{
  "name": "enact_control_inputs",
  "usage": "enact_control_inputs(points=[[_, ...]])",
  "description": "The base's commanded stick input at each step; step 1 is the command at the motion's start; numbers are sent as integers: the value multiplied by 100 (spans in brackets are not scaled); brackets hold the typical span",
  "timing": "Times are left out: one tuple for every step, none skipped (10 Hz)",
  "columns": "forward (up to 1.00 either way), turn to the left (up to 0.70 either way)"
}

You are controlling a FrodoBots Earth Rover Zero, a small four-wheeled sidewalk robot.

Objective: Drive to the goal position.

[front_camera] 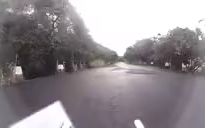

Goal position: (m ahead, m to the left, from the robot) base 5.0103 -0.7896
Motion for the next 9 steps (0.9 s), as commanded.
enact_control_inputs(points=[[100,-40],[100,-40],[100,-40],[100,-40],[100,-19],[100,0],[100,0],[100,0],[100,0]])
